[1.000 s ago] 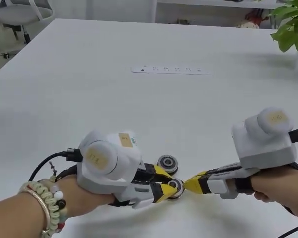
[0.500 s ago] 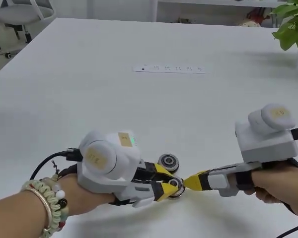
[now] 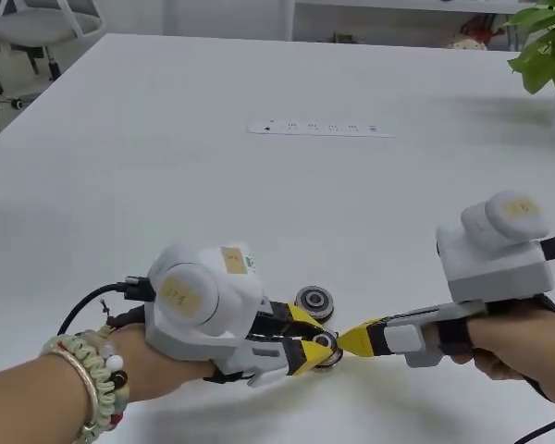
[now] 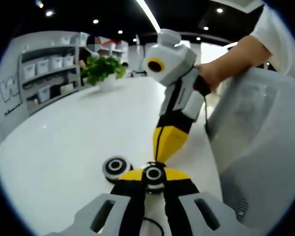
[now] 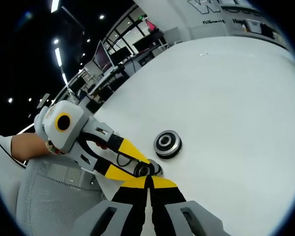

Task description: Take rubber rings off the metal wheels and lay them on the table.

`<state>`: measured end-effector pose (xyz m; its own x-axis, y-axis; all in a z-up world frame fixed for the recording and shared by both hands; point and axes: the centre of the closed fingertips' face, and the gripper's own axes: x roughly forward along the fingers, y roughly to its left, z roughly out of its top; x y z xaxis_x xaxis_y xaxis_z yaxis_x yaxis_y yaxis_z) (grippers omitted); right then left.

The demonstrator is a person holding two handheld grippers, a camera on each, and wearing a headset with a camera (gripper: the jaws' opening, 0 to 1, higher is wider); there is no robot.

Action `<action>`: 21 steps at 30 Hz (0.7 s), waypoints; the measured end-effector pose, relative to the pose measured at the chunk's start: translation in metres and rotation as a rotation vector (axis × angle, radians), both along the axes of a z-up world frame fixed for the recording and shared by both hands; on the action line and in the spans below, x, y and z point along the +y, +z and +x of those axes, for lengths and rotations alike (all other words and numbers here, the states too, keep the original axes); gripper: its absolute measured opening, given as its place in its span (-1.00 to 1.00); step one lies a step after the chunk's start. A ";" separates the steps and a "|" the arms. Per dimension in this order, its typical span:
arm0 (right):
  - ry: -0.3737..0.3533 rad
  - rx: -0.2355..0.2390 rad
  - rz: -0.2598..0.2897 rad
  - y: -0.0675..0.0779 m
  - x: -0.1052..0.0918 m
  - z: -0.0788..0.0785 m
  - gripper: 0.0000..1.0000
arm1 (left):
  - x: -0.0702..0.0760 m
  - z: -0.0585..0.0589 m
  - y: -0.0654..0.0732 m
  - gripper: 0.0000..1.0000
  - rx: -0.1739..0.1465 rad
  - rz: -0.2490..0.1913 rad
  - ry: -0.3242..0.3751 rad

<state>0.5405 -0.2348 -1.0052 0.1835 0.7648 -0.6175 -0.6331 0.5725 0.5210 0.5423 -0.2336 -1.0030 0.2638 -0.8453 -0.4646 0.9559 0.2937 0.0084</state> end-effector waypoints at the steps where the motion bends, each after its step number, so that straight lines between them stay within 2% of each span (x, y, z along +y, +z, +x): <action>1: 0.000 0.001 0.002 0.000 0.000 0.000 -1.00 | 0.000 0.000 0.000 -0.72 0.000 0.000 0.001; 21: -0.007 0.017 0.033 0.003 0.002 -0.001 -1.00 | 0.000 0.001 0.000 -0.72 -0.005 -0.001 0.003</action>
